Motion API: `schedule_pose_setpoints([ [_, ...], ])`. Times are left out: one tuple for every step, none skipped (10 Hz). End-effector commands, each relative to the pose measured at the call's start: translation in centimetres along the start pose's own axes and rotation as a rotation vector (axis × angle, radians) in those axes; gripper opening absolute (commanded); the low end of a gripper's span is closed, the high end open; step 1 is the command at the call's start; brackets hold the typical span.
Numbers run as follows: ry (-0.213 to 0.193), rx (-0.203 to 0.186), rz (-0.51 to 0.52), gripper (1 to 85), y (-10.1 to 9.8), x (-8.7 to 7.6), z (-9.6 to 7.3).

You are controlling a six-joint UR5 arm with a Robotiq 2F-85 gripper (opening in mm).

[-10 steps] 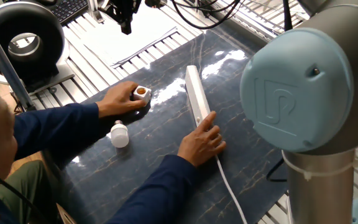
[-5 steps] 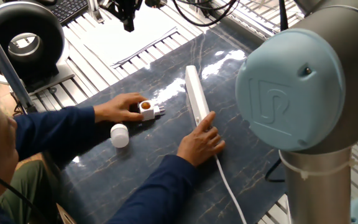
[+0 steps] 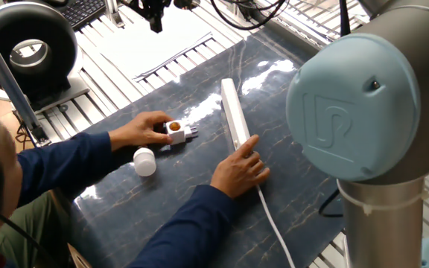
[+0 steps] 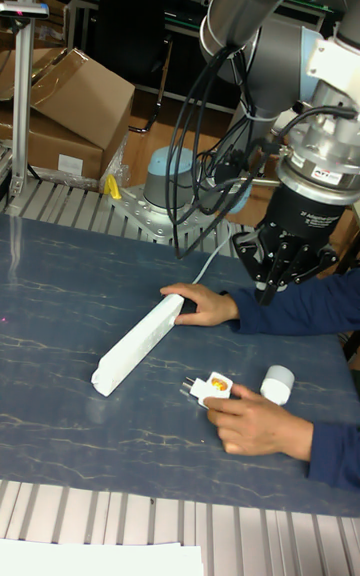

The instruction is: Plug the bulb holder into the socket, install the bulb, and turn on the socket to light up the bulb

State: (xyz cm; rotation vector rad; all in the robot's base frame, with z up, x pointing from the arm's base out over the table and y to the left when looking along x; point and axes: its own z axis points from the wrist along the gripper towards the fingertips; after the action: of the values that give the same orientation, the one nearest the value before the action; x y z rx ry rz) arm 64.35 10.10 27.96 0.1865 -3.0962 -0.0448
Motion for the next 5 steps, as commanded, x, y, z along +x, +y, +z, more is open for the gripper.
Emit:
schedule_pose_setpoints([
  [0.022, -0.028, 0.025, 1.0, -0.41, 0.49, 0.77],
  [0.031, -0.03, 0.025, 1.0, -0.66, 0.81, 0.77],
  [0.036, -0.038, 0.023, 1.0, -0.86, 1.19, 0.62],
  [0.037, -0.054, 0.029, 1.0, -0.56, 1.15, 0.9],
  [0.029, -0.059, 0.029, 1.0, -0.34, 0.86, 0.96],
])
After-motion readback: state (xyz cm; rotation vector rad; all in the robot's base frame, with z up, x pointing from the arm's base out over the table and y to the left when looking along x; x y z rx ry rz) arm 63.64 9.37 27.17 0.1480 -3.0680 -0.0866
